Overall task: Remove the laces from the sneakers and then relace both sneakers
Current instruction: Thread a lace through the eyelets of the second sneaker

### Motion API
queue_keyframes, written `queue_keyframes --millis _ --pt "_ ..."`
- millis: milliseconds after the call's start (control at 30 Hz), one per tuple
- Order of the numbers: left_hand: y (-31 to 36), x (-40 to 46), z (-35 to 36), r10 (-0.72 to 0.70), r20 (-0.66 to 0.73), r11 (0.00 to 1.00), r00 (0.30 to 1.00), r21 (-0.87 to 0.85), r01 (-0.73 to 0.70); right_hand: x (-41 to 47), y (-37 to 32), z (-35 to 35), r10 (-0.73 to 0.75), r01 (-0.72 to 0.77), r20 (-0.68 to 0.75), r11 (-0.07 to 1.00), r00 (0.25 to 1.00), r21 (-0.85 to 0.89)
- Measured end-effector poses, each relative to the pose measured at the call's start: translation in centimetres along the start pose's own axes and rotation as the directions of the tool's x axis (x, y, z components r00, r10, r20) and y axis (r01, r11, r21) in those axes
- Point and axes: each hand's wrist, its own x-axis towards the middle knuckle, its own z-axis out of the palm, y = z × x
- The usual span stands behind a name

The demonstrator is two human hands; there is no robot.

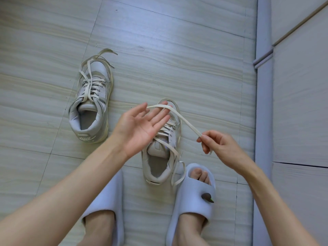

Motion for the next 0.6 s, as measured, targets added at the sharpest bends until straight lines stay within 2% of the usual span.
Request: queue_keyframes --millis 100,233,333,433,500,600 --pt "0.8 0.1 -0.4 0.014 -0.030 0.998 0.999 -0.056 -0.015 0.0 0.9 0.0 0.048 -0.049 -0.064 0.999 0.997 -0.003" --pt "1.0 0.1 -0.7 -0.015 -0.015 1.000 1.000 -0.011 0.014 -0.2 2.9 -0.2 0.140 -0.137 -0.076 0.990 0.987 0.036" --pt "1.4 0.4 -1.1 -0.009 -0.004 0.999 1.000 -0.032 0.009 -0.3 4.0 -0.2 0.129 -0.135 -0.066 0.986 0.989 -0.099" --pt "1.9 0.8 -1.4 0.008 -0.007 0.999 1.000 -0.043 -0.008 0.0 4.7 0.0 0.144 -0.167 -0.139 0.971 0.980 -0.170" --pt "2.0 0.9 -1.6 0.016 -0.012 1.000 1.000 -0.022 -0.017 0.3 4.9 0.0 0.182 -0.206 -0.200 0.973 0.963 -0.105" --pt "2.0 1.2 -1.7 0.032 -0.023 0.999 0.999 0.010 -0.032 0.6 4.3 0.3 0.232 -0.228 -0.216 0.973 0.948 0.044"
